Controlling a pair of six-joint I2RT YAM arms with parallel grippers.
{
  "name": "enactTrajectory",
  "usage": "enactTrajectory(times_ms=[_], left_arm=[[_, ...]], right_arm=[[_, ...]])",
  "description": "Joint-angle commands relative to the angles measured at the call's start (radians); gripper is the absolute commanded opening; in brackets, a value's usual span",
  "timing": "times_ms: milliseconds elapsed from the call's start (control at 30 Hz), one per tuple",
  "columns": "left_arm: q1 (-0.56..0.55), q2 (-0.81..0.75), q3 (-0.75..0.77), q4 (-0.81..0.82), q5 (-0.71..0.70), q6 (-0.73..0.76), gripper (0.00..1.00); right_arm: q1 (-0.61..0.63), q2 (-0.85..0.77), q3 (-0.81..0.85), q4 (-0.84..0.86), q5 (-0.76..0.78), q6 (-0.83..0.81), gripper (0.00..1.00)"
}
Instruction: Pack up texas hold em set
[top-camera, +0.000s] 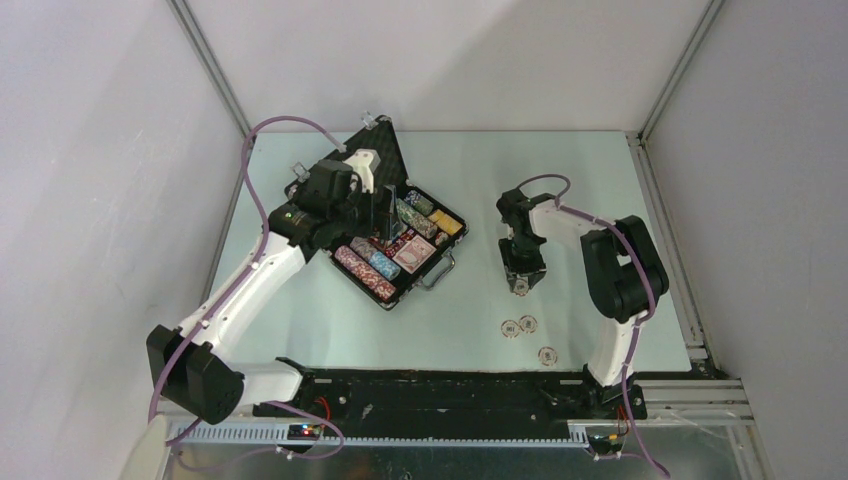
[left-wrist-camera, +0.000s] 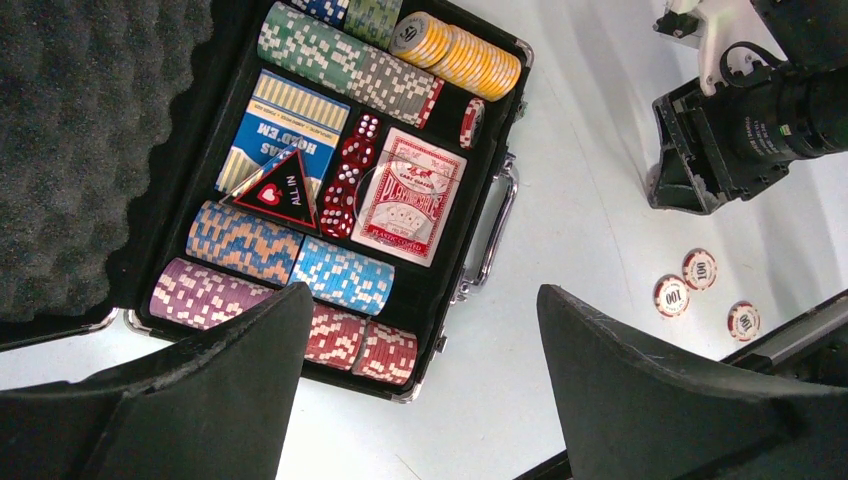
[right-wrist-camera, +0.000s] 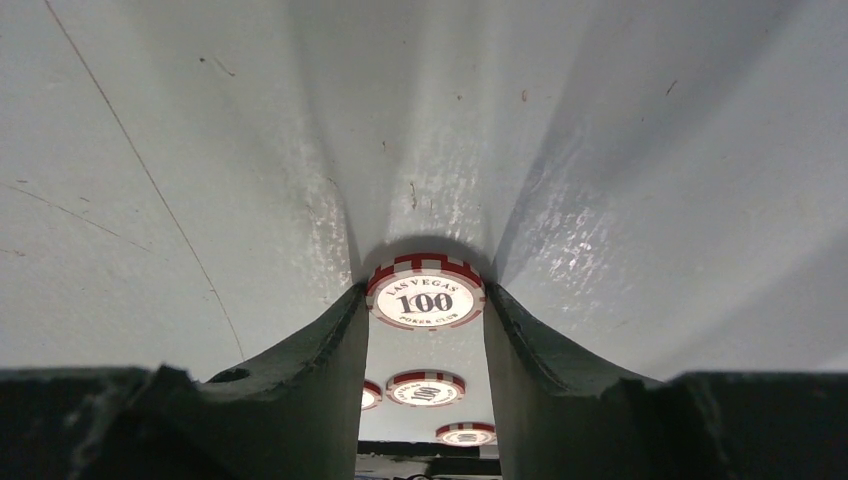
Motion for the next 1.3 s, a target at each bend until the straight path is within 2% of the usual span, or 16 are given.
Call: enactTrajectory(times_ms=[0, 400, 967, 1267], left_arm=[[-0.005, -0.031, 0.009, 0.039, 0.022, -0.015, 0.9], [-0.005, -0.093, -0.056, 0.054, 0.028, -0.031, 0.89], [-0.005, -0.191, -0.156, 0.069, 0.047, -0.072, 0.89], [-0.006, -0.228, -0.176, 0.053, 0.043, -0.076, 0.89]], right_arm=[[0.026, -0.02, -0.048, 0.014, 0.017, 0.037, 0.37], [0.078, -0.15, -0.074, -0.046, -0.013, 0.069, 0.36], [0.256, -0.289, -0.268, -0.004, -0.034, 0.188, 0.36], [0.277, -0.277, -0.297, 0.046, -0.03, 0.215, 0.36]])
